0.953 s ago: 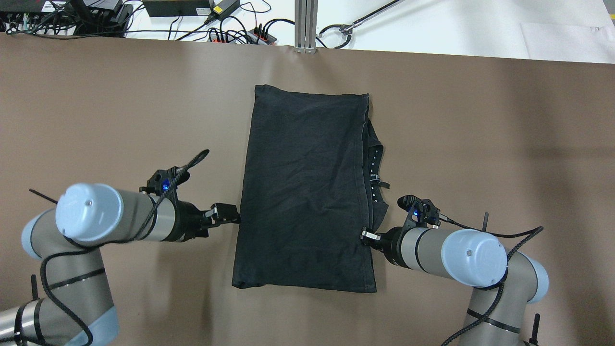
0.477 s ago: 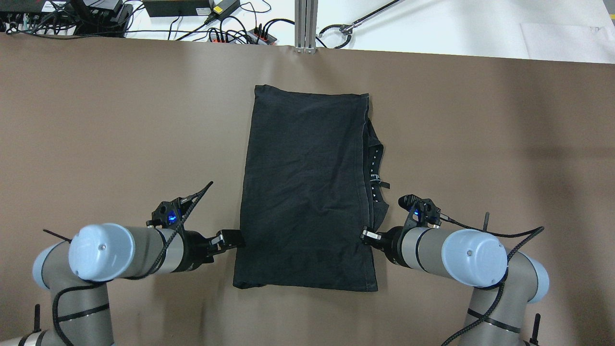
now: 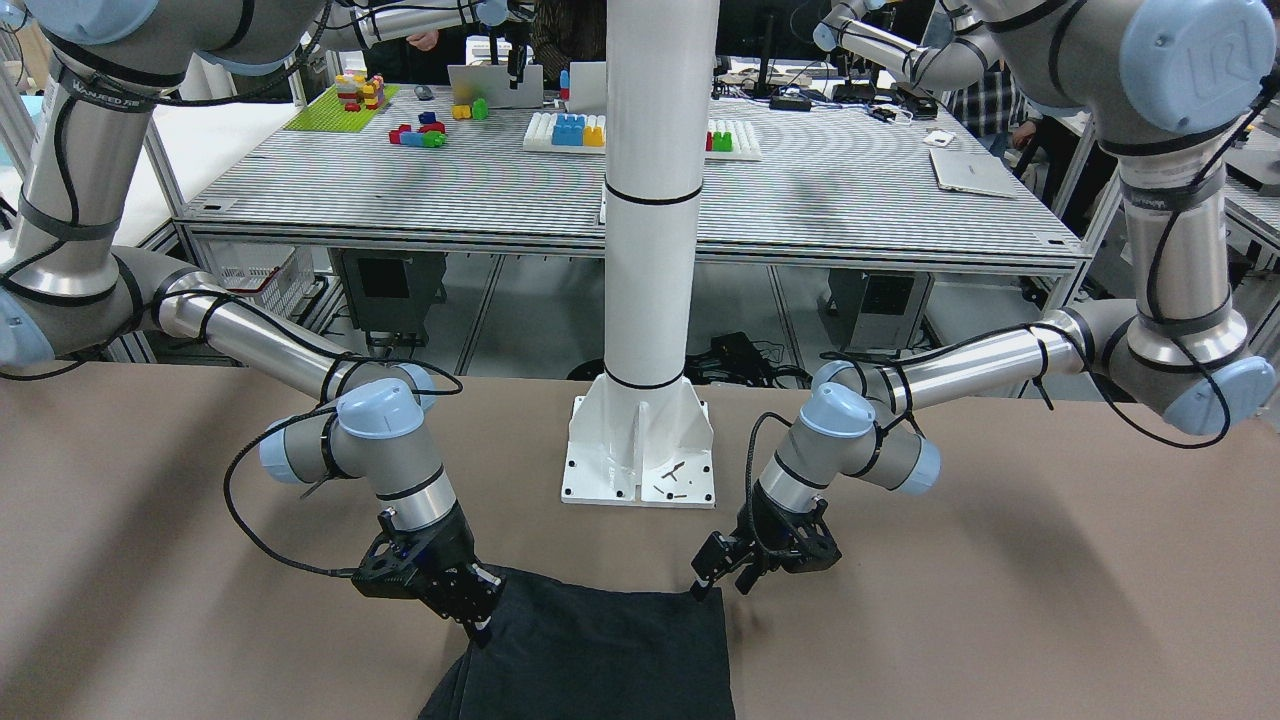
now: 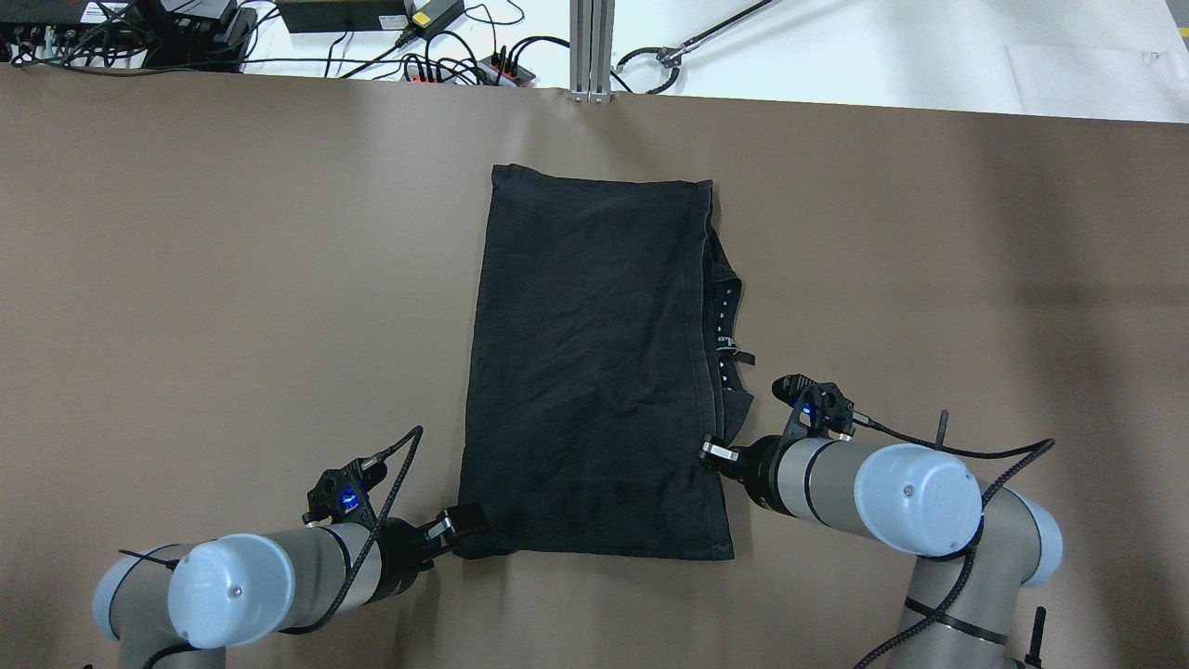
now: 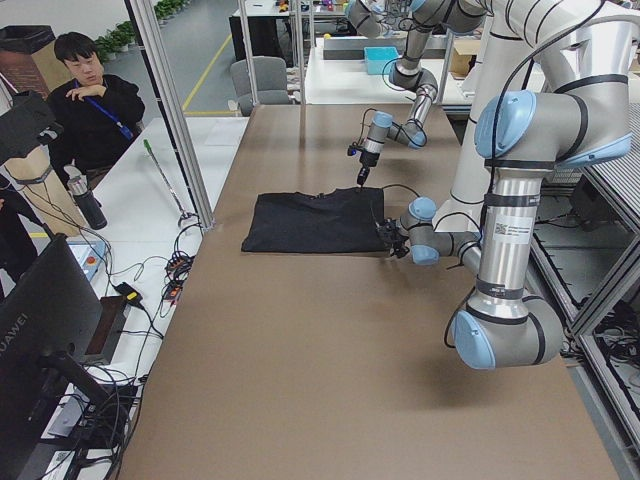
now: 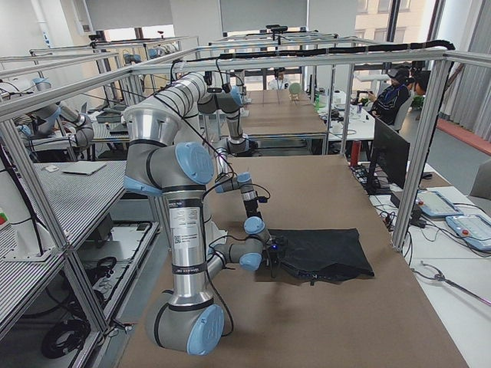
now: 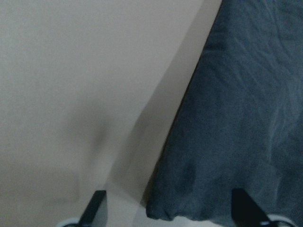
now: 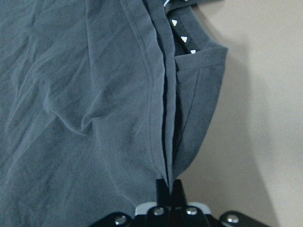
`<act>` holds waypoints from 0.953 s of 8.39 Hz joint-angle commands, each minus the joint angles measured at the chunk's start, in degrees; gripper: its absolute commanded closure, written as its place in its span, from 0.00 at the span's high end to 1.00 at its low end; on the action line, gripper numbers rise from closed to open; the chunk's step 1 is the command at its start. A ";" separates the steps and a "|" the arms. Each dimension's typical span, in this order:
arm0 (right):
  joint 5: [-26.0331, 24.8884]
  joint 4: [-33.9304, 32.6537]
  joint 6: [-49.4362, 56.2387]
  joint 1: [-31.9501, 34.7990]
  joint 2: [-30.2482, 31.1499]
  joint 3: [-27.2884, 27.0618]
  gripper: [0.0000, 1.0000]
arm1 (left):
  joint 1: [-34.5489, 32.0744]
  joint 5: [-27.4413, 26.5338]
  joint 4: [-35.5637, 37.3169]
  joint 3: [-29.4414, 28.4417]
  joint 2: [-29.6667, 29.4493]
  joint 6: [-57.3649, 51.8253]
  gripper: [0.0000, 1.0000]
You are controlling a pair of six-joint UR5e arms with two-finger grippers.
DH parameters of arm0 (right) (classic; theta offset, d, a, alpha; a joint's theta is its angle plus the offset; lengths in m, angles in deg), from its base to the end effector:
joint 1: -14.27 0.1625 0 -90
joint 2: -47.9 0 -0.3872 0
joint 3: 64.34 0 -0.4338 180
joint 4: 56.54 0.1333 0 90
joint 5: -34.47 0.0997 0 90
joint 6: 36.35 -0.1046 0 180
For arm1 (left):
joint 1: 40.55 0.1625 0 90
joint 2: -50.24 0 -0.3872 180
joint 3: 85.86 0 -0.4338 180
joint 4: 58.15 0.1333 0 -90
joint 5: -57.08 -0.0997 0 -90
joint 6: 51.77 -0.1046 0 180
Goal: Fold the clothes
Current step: 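Move the left gripper to the bundle's near corner while the right grips the other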
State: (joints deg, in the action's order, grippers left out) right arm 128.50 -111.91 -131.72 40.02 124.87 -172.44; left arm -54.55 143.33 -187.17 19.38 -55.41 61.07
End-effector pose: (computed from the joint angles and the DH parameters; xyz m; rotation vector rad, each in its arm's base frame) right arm -0.4809 -0.3718 0.2674 0.1428 -1.1508 0.4413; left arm 0.5570 -0.2833 0.2549 -0.0377 1.2422 -0.5997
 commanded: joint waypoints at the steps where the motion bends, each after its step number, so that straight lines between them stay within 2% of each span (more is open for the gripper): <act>1: -0.07 0.00 0.00 0.00 0.02 -0.09 0.00 | 0.29 -1.17 0.00 -0.04 -0.44 1.15 0.88; 3: -0.07 0.00 0.00 0.00 0.02 -0.26 0.00 | 0.29 -1.78 0.00 -0.13 -0.62 1.07 0.79; 7: 0.02 -0.09 0.00 0.00 0.02 -0.26 0.00 | 0.46 -2.40 0.00 -1.62 -1.06 1.07 0.79; 8: 0.02 0.00 0.00 0.00 0.02 -0.26 0.00 | 0.46 -2.40 0.00 -1.62 -1.14 1.07 0.65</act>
State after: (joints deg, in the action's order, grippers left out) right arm 128.49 -111.98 -131.71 40.02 124.89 -172.67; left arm -54.11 140.96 -187.18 17.90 -56.42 62.14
